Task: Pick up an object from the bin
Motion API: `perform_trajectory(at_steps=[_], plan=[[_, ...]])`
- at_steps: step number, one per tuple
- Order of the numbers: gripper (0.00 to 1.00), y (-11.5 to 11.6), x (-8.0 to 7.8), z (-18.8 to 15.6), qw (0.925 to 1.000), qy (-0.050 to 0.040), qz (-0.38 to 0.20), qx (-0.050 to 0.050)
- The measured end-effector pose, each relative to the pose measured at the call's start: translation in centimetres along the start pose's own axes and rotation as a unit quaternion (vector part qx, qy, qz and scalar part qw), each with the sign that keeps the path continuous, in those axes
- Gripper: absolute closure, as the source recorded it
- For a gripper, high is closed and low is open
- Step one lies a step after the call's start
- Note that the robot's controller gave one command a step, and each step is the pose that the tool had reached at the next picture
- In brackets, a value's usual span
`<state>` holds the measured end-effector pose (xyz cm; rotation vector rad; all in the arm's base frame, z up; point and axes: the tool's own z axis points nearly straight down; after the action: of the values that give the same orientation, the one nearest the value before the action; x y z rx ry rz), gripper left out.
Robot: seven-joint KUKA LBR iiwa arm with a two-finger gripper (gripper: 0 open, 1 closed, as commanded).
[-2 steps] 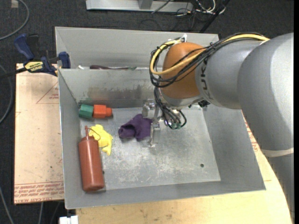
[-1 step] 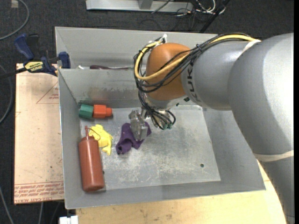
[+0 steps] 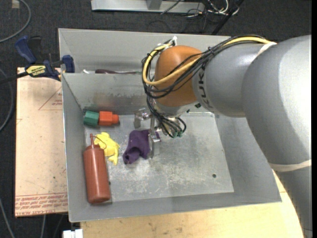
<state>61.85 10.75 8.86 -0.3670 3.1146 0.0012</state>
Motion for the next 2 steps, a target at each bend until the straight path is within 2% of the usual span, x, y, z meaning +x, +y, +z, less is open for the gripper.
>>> perform_trajectory(at_steps=[1,2], plan=[[0.0,0.0,0.0,0.0,1.0,0.0,0.0,0.0],[1.0,-0.3,2.2,1.8,0.9985,-0.0011,-0.055,0.0]])
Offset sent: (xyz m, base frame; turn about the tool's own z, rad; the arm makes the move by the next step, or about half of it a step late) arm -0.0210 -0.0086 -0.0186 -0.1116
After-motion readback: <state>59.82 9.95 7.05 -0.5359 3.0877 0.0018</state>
